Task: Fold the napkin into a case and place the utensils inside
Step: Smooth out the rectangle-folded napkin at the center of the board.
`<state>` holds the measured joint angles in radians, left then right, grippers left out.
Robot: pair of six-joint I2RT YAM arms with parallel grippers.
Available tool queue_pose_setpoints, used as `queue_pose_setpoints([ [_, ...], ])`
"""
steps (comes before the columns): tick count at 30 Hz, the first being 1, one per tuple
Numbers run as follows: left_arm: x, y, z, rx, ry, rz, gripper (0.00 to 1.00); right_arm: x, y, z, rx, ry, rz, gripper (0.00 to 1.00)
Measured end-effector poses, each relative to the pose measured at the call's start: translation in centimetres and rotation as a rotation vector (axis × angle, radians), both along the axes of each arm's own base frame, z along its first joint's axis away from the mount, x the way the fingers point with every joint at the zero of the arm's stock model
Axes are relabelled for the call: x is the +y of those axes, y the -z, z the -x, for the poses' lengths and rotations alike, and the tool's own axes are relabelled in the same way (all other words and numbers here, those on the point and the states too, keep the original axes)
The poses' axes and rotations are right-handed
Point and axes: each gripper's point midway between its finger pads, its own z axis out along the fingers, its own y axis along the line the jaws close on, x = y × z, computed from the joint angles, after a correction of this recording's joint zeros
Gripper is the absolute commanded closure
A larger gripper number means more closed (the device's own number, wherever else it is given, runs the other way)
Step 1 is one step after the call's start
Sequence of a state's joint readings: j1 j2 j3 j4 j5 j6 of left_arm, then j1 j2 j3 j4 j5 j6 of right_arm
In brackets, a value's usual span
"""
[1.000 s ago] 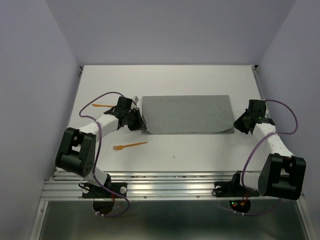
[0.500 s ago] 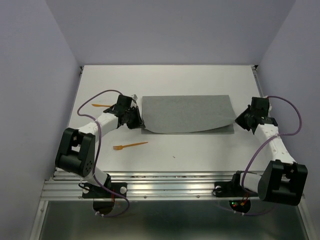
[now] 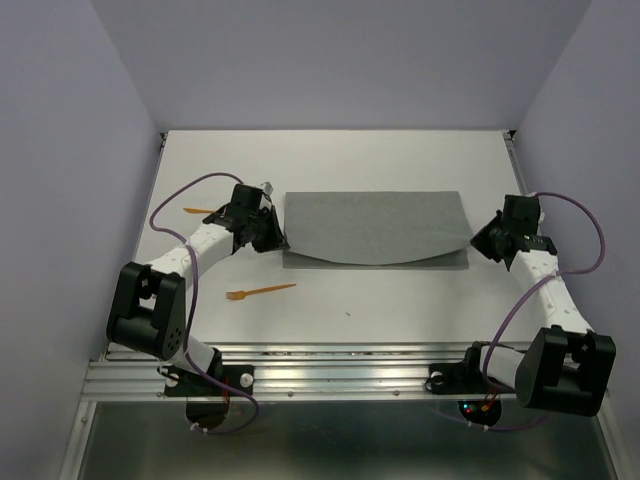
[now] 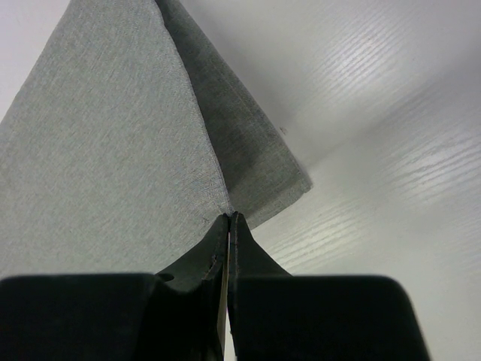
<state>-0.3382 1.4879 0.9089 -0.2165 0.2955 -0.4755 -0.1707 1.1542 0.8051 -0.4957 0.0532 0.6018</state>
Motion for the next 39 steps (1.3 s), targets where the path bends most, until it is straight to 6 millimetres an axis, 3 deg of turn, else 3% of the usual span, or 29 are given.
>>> queue_pose_setpoints([
  [24, 0.3, -0.8, -0.3, -0.017, -0.012, 0.005, 1.00, 0.1, -1.0, 0.6, -0.026, 0.004, 0.001, 0.99],
  [33, 0.4, 0.0, 0.2, 0.000, -0.018, 0.011, 1.00, 1.1, 1.8, 2.7, 0.041, 0.018, -0.055, 0.99],
  [39, 0.5, 0.3, 0.4, 0.005, -0.020, 0.010, 1.00, 1.2, 2.4, 3.3, 0.063, 0.031, -0.067, 0.99],
])
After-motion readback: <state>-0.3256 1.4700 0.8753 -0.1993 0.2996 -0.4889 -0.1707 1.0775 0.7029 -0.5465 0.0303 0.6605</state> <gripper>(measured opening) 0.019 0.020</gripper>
